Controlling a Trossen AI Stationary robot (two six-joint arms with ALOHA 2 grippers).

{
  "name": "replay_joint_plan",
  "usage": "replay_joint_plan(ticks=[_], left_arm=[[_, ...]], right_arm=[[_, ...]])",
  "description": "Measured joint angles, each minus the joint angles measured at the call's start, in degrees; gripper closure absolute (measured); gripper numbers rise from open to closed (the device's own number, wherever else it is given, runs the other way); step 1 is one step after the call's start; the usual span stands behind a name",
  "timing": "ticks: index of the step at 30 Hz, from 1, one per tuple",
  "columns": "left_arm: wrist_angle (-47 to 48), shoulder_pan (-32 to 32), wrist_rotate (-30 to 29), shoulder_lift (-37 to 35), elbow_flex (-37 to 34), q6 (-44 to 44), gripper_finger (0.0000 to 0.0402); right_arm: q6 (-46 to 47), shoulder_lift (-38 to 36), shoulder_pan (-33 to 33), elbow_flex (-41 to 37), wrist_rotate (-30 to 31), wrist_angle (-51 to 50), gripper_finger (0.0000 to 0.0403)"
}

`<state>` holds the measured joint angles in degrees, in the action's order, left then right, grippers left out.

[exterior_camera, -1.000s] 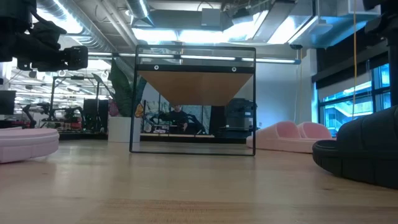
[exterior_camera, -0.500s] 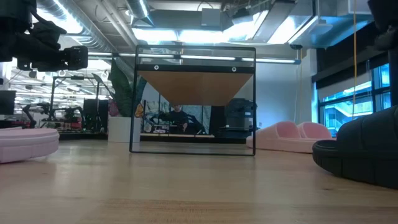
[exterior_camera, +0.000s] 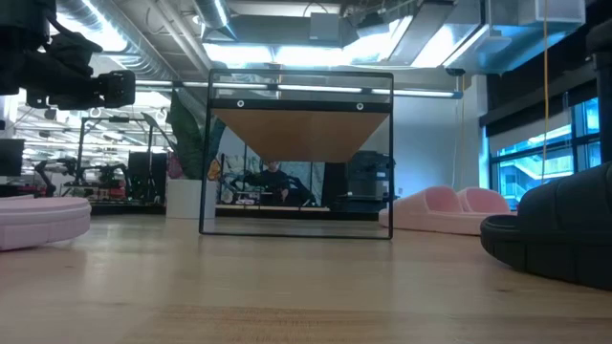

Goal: Pick and place slides into the shelf
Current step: Put the black slide on the shelf

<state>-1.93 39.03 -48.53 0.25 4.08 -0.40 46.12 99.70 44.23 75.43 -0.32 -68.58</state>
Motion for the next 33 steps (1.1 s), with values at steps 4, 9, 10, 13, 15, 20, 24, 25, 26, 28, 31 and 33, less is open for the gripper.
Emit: replay_joint_plan(ticks=[4, 9, 10, 13, 15, 20, 24, 25, 26, 28, 31, 33], left_arm=[[0.0, 0.0, 0.0, 0.0, 0.0, 0.0, 0.0185], [1.0, 0.0, 0.0, 0.0, 0.0, 0.0, 0.0185], [1.6, 0.0, 0.0, 0.0, 0.0, -0.1, 0.0185], [3.9, 0.0, 0.0, 0.0, 0.0, -0.7, 0.0185], [5.4, 0.0, 0.0, 0.0, 0.0, -0.7, 0.0185], [6.3, 0.0, 0.0, 0.0, 0.0, -0.7, 0.0185], [6.3, 0.0, 0.0, 0.0, 0.0, -0.7, 0.0185], [6.3, 0.0, 0.0, 0.0, 0.0, -0.7, 0.0185], [6.3, 0.0, 0.0, 0.0, 0.0, -0.7, 0.0185], [6.3, 0.0, 0.0, 0.0, 0.0, -0.7, 0.0185], [6.3, 0.0, 0.0, 0.0, 0.0, -0.7, 0.0185], [6.2, 0.0, 0.0, 0.0, 0.0, -0.7, 0.0185]], right_arm=[[-0.2, 0.2, 1.8, -2.7, 3.8, 2.7, 0.0122], [0.0, 0.2, 3.1, -5.9, 6.3, 6.5, 0.0122], [0.2, 0.2, 3.2, -6.4, 6.3, 7.0, 0.0122], [1.5, 0.2, 3.2, -7.4, 6.3, 8.1, 0.0122], [1.4, 0.2, 3.2, -8.3, 6.8, 8.2, 0.0122], [1.8, 0.2, 3.2, -10.3, 8.8, 8.8, 0.0123], [4.0, 0.2, 3.2, -11.0, 10.4, 8.7, 0.0139], [4.5, 0.2, 3.2, -11.2, 10.5, 8.6, 0.0148], [4.6, 0.1, 3.2, -11.3, 10.6, 8.6, 0.0158], [4.6, 0.1, 3.2, -11.5, 10.6, 8.6, 0.0186], [4.7, 0.1, 3.2, -11.8, 11.2, 8.6, 0.0239], [4.7, 0.1, 3.2, -11.9, 11.7, 8.4, 0.0278]])
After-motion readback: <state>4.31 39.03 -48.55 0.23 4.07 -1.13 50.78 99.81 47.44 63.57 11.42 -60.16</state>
